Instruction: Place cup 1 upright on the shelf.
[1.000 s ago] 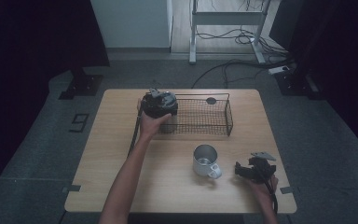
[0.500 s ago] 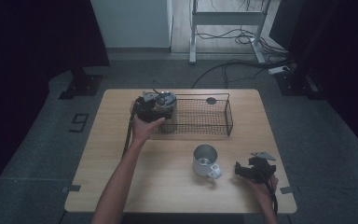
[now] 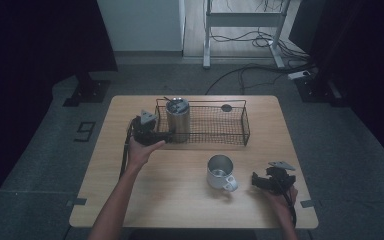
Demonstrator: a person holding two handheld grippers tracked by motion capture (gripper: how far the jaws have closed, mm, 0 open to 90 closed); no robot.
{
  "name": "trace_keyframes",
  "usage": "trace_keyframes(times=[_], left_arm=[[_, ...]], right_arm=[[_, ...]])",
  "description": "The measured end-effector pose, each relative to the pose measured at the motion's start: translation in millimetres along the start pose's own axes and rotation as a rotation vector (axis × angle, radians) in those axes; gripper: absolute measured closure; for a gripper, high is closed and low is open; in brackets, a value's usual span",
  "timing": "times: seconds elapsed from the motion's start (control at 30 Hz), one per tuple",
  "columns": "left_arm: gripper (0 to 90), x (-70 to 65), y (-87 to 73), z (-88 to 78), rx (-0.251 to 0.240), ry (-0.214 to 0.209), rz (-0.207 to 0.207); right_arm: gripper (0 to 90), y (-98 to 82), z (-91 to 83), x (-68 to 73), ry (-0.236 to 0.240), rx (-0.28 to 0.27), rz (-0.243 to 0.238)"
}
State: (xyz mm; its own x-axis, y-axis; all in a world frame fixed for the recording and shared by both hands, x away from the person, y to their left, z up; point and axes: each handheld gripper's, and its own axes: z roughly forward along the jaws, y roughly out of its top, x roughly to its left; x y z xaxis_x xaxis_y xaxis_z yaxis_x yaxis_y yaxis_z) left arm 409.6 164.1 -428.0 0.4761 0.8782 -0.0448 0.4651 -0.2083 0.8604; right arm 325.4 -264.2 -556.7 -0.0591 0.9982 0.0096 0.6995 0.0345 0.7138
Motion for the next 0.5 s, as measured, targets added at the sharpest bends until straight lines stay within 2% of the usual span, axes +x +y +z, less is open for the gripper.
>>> trace_keyframes(times=[0.13, 0.27, 0.5], left_arm=[[2.1, -1.3, -14.2, -8.3, 0.014, -0.004, 0.006], [2.3, -3.1, -29.8, -14.3, 0.051, -0.018, 0.016], [3.8, -5.6, -60.1, -27.5, 0.044, -0.052, -0.021]], right_arm=[[0.0, -0.1, -0.2, 0.0, -0.001, 0.001, 0.002], [0.0, -0.1, -0.2, -0.3, -0.007, 0.002, 0.008], [0.0, -0.6, -0.8, -0.7, -0.009, 0.002, 0.010]])
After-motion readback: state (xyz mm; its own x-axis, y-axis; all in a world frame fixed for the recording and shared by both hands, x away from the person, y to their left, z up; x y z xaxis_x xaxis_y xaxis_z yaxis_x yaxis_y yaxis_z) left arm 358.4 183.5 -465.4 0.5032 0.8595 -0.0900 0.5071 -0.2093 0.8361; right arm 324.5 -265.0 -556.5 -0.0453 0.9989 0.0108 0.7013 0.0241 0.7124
